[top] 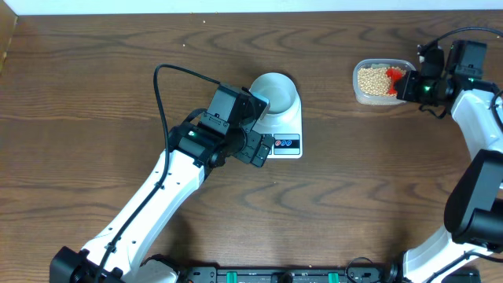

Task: Scoop item into bowl and weigh 50g on scale
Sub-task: 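Dip the red scoop into the soybean tub with the right gripper, then carry the filled red scoop with the right gripper over the bowl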

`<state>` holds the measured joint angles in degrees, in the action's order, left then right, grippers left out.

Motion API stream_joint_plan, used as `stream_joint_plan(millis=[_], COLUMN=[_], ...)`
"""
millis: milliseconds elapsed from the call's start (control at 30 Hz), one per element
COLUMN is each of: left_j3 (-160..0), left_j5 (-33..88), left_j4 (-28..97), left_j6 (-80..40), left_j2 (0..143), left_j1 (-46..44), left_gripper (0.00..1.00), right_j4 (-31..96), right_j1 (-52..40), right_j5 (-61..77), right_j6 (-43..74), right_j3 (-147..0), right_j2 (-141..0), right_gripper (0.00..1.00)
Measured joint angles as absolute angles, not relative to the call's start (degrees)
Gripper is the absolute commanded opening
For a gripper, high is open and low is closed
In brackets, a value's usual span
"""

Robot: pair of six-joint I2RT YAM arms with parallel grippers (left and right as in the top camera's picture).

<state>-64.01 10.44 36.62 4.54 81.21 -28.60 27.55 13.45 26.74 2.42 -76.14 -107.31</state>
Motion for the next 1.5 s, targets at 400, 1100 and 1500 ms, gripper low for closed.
stream_joint_plan(millis=[400, 1100, 1500], left_j3=[-64.01, -64.01, -64.01], left_j5=[10.44, 10.44, 10.44], left_j4=[36.62, 36.62, 36.62], left_j6=[4.54, 4.54, 4.54], left_j2=[81.21, 81.21, 81.21], left_j1=[-28.60, -28.60, -28.60], left_gripper=[0.98, 0.98, 0.98], right_j4=[25.91, 26.30, 26.33], right_j1=[17.26, 26.81, 29.78], right_j5=[37.80, 58.59, 67.53], right_j6=[9.85, 12.60, 12.62], right_j3=[-76.16, -76.16, -76.16], right_j2=[-110.17, -110.24, -110.24], right_gripper=[0.01, 0.01, 0.01])
